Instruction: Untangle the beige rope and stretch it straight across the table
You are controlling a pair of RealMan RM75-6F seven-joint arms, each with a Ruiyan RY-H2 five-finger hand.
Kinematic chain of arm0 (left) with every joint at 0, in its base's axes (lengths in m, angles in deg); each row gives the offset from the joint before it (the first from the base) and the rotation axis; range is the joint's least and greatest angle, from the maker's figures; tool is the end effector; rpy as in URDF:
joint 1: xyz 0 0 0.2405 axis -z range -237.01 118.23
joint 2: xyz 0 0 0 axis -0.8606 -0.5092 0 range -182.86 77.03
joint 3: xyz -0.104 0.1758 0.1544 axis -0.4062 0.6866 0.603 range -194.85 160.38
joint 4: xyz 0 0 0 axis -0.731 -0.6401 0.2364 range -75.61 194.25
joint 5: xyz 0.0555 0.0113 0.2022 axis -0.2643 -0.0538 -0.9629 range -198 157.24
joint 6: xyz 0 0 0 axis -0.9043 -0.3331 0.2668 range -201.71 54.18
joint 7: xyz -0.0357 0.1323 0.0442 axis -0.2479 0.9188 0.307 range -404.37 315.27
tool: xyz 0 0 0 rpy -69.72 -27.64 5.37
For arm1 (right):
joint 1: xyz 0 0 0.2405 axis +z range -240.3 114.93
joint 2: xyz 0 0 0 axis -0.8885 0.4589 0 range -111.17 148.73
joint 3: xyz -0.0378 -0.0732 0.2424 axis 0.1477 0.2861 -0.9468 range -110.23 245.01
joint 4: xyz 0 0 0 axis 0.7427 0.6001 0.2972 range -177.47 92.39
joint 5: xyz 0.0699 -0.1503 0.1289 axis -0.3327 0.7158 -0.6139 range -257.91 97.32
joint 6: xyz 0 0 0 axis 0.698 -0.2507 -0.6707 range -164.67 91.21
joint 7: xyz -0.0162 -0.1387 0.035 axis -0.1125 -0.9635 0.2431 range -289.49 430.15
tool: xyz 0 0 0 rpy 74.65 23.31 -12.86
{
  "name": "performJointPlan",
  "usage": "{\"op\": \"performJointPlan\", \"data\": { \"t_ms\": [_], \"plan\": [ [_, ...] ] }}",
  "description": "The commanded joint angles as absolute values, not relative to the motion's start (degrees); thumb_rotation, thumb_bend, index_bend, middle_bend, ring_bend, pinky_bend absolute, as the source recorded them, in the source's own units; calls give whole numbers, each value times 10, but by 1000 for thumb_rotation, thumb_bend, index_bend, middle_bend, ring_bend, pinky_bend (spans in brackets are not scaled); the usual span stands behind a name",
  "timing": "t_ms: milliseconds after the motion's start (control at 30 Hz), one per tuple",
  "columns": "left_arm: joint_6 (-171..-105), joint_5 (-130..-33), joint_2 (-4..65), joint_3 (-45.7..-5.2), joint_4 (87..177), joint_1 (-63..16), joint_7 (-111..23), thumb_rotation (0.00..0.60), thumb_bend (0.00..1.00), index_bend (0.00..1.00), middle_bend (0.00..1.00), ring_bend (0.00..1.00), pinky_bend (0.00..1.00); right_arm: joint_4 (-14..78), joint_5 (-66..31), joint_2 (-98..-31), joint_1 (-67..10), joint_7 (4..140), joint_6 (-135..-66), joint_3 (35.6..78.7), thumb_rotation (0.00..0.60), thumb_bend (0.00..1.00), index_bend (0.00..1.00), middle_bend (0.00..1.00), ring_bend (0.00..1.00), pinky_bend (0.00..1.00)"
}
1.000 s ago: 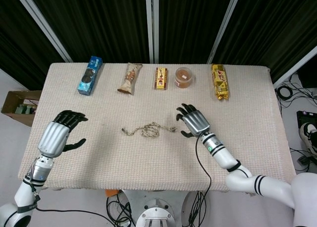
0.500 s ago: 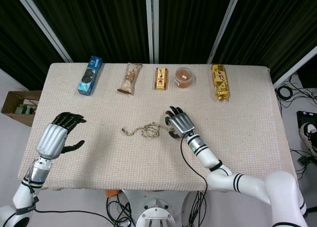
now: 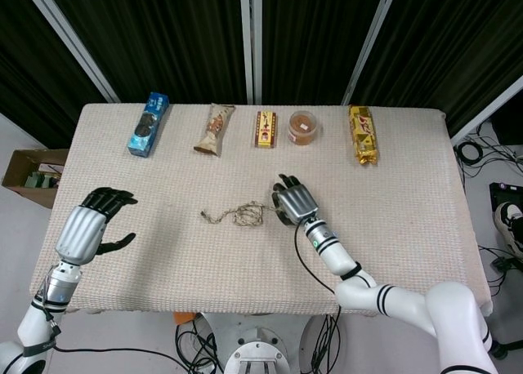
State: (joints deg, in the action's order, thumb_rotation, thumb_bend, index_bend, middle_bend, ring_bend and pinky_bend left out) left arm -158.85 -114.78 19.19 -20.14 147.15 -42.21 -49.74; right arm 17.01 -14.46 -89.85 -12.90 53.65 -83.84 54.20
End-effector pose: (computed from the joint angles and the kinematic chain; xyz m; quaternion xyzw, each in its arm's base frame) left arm -0.2481 0.2380 0.1137 -0.6470 -0.3327 -0.5075 0.4616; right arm -0.1165 -0.3690 -0.1069 0.7688 -0.3656 0.3532 0.3881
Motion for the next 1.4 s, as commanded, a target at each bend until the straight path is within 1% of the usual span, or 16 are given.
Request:
{"op": "performJointPlan", "data": {
  "t_ms": [33, 300, 433, 533, 667, 833, 967, 1100, 1167, 1300, 1400],
  "plan": [
    [-1587, -1147, 193, -201, 1469, -422, -500, 600, 166, 315, 267, 241, 212, 163, -147, -900, -129, 540, -838, 539, 600, 433, 601, 300, 58, 155],
    [-1570, -1142, 194, -203, 1459, -413, -511, 600, 166, 316, 267, 241, 212, 156, -147, -890, -128, 538, -843, 534, 600, 491, 631, 320, 68, 155],
    [-1560, -1139, 195, -206, 1460, -405, -516, 600, 166, 317, 267, 241, 212, 168, -139, -871, -128, 534, -855, 530, 600, 530, 663, 336, 79, 155],
    [-1539, -1139, 199, -208, 1463, -391, -522, 600, 165, 329, 267, 241, 212, 182, -137, -850, -126, 517, -862, 527, 600, 538, 676, 339, 79, 156],
    [-1491, -1128, 220, -212, 1465, -362, -533, 600, 166, 352, 267, 241, 212, 204, -143, -821, -122, 486, -862, 523, 600, 539, 678, 339, 80, 155],
    [-1419, -1099, 266, -227, 1455, -316, -525, 600, 184, 376, 258, 236, 212, 226, -162, -795, -121, 451, -862, 521, 600, 539, 679, 338, 80, 155],
    [-1378, -1071, 308, -252, 1442, -279, -477, 600, 224, 385, 241, 216, 210, 234, -175, -785, -124, 438, -863, 524, 600, 542, 679, 339, 80, 155],
    [-1332, -1028, 341, -273, 1434, -246, -430, 600, 287, 394, 214, 189, 197, 236, -183, -779, -130, 439, -867, 526, 600, 543, 679, 338, 80, 156],
    [-1313, -1003, 355, -280, 1433, -234, -410, 581, 305, 406, 206, 181, 186, 236, -185, -776, -132, 441, -868, 528, 600, 546, 679, 338, 80, 155],
    [-1290, -949, 389, -292, 1430, -216, -364, 494, 312, 419, 203, 177, 181, 232, -189, -770, -137, 445, -869, 532, 600, 554, 679, 338, 80, 155],
    [-1288, -913, 414, -298, 1430, -208, -332, 453, 311, 435, 202, 176, 180, 231, -190, -768, -140, 451, -869, 535, 600, 554, 679, 338, 80, 155]
  ]
}}
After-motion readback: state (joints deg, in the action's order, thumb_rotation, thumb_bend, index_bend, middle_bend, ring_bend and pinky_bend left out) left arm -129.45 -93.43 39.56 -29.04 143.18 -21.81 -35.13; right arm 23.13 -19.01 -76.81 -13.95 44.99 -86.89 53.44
